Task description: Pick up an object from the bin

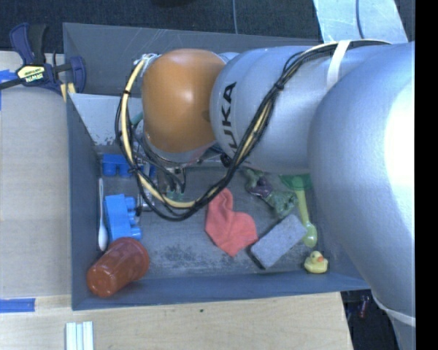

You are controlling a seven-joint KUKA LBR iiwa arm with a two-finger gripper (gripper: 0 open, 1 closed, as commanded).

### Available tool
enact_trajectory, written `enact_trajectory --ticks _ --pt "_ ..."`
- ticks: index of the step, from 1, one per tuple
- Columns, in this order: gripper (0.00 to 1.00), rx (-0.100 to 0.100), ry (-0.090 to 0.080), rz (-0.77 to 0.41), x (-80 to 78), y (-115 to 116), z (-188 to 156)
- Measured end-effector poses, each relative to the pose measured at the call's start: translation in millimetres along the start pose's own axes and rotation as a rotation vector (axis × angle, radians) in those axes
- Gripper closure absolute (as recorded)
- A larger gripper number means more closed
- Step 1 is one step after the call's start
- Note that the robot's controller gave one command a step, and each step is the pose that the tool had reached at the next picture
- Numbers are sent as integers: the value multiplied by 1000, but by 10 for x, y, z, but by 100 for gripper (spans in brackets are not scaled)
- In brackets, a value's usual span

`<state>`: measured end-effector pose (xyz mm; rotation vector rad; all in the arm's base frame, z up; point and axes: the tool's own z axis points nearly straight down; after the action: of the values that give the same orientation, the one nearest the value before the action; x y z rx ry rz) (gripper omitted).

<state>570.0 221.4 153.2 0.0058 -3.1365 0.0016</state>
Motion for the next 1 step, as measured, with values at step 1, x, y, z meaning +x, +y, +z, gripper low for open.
enact_trajectory --ticks 1 --pt "0 -2 -8 4 -19 -12 -52"
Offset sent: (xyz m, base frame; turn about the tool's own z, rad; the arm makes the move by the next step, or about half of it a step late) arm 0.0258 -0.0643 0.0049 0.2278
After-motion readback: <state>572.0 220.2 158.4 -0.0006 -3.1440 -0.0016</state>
